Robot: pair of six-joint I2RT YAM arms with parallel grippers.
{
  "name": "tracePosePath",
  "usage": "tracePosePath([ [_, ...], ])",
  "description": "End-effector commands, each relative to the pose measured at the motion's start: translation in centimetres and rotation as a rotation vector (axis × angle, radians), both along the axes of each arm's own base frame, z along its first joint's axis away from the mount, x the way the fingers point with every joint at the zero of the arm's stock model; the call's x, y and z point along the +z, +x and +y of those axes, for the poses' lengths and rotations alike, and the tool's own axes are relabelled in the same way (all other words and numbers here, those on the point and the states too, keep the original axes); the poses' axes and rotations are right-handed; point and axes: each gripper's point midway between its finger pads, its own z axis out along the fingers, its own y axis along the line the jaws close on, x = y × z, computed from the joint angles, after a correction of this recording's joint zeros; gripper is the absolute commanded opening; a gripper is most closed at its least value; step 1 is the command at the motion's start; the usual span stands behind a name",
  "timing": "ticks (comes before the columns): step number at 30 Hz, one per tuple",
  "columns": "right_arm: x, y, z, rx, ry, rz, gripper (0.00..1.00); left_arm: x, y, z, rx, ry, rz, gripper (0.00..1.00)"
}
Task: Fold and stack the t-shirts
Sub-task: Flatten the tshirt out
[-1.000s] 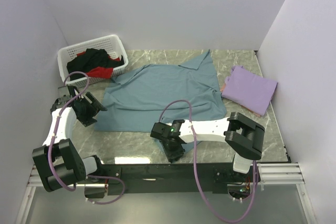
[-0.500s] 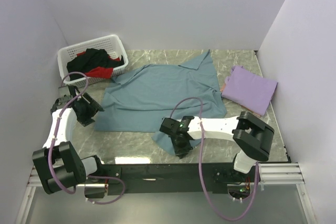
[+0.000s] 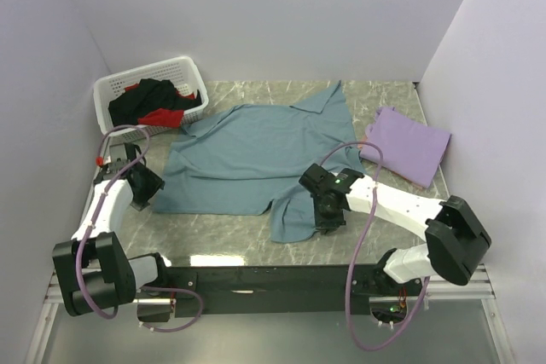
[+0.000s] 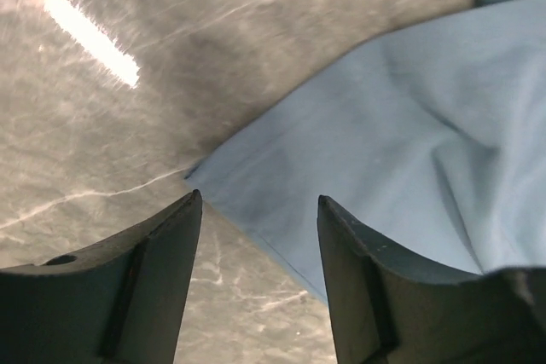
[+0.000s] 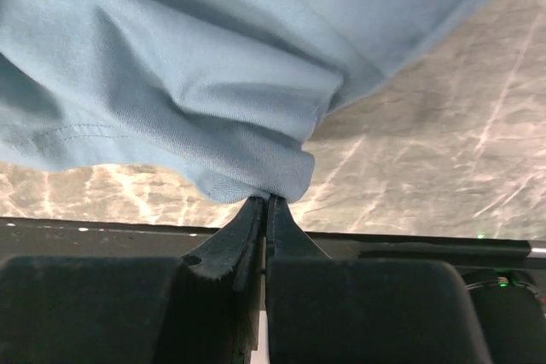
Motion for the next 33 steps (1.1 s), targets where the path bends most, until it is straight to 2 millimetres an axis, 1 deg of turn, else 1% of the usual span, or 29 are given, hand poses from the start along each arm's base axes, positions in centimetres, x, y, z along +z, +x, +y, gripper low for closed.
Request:
tracePosePath([
  [1, -0.1, -0.3, -1.6, 0.021, -0.023, -0.002, 0.0, -0.6, 0.1, 0.6, 0.086, 0.011, -0.013, 0.61],
  [3, -0.2, -0.2, -1.8, 0.011, -0.009, -0.002, 0.0, -1.0, -0.2, 0.9, 0.109, 0.022, 0.005, 0.58],
  [7, -0.2, 0.2, -2.2, 0.022, -0.014, -0.011, 0.0, -1.8, -0.6, 0.7, 0.142, 0.006, 0.018, 0.55],
  [9, -0.1, 0.5, -2.4, 0.021, -0.014, -0.014, 0.0, -2.7, -1.2, 0.4, 0.156, -0.012, 0.042, 0.5],
  [10, -0.1, 0.6, -2.5, 0.03, -0.014, -0.017, 0.0, -3.5, -1.8, 0.1, 0.167, -0.029, 0.057, 0.5],
  [13, -0.1, 0.9, -2.9, 0.028, -0.014, -0.018, 0.0, -4.5, -2.4, -0.5, 0.178, -0.056, 0.072, 0.48],
  [18, 0.1, 1.1, -3.1, 0.029, -0.005, -0.024, 0.0, -4.1, -2.5, 0.2, 0.199, -0.022, 0.063, 0.48],
  [24, 0.2, 1.4, -3.2, 0.044, -0.008, -0.026, 0.0, -4.7, -2.7, 0.6, 0.205, -0.001, 0.079, 0.46],
  [26, 0.1, 1.4, -3.3, 0.044, -0.01, -0.021, 0.0, -4.8, -2.8, 0.6, 0.203, 0.003, 0.082, 0.43],
  [33, 0.2, 1.4, -3.3, 0.038, -0.01, -0.023, 0.0, -5.5, -2.6, 0.1, 0.163, -0.017, 0.075, 0.23],
])
